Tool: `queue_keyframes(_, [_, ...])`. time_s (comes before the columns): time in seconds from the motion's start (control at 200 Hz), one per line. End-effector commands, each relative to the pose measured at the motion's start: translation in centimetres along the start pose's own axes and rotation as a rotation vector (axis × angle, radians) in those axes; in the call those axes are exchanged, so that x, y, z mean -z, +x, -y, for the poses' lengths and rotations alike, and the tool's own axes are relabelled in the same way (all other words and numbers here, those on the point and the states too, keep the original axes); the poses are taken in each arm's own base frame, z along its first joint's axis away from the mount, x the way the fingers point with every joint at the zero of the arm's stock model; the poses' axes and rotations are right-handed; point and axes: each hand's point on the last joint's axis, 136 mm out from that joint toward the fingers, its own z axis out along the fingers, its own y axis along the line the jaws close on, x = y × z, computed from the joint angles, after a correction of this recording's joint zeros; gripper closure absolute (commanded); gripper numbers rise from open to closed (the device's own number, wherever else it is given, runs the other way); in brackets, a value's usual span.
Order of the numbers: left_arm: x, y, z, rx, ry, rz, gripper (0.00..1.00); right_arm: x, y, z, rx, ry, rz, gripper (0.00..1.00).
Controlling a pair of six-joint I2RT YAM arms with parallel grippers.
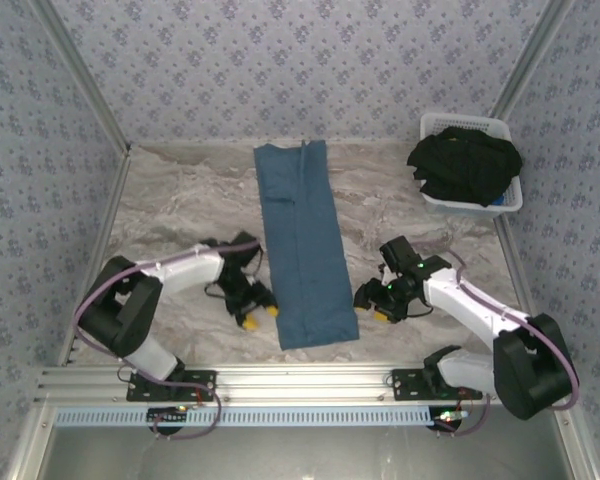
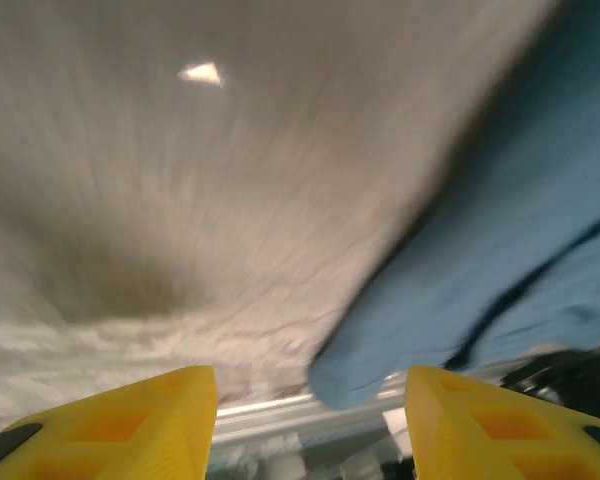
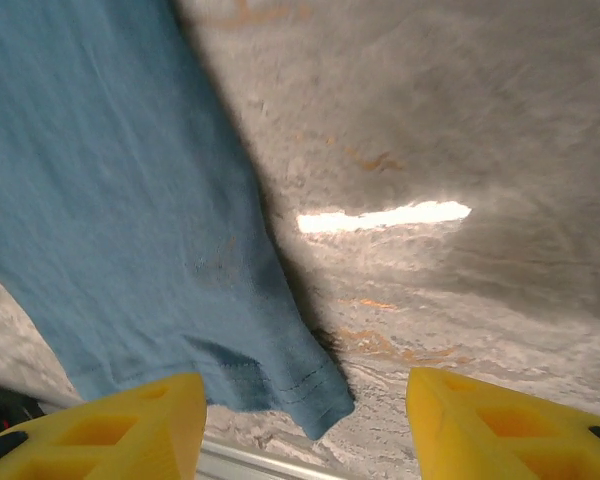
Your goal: Fold and stack the t-shirts
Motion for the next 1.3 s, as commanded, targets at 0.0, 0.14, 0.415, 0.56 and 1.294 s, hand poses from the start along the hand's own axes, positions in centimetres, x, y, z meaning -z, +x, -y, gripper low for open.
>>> queue_keyframes(0.0, [0.2, 2.3, 3.8, -0.029, 0.171, -0.029, 0.46, -0.3, 1.1, -0.4, 0.053, -0.022, -0.092, 0.42])
queue_keyframes(0.14, [-1.3, 3.3, 3.5, 0.010, 0.177, -0.057, 0.47, -1.4, 1.6, -0.2, 0.074, -0.002, -0.164, 0.43])
queue_keyframes(0.415, [-3.9, 4.4, 3.1, -0.018, 0.096, -0.086, 0.53, -2.3, 2.7, -1.3, 0.084, -0.021, -0.226, 0.49])
queue_keyframes(0.56, [-5.0, 5.0, 2.7, -0.026, 0.049, -0.100, 0.58, -2.8, 3.4, -1.7, 0.079, -0.011, -0.254, 0.57])
queue_keyframes(1.294, [-1.1, 5.5, 1.6, -0.110, -0.001, -0.003, 1.00, -1.0, 6.7, -3.0, 0.073, 0.073, -0.292, 1.00])
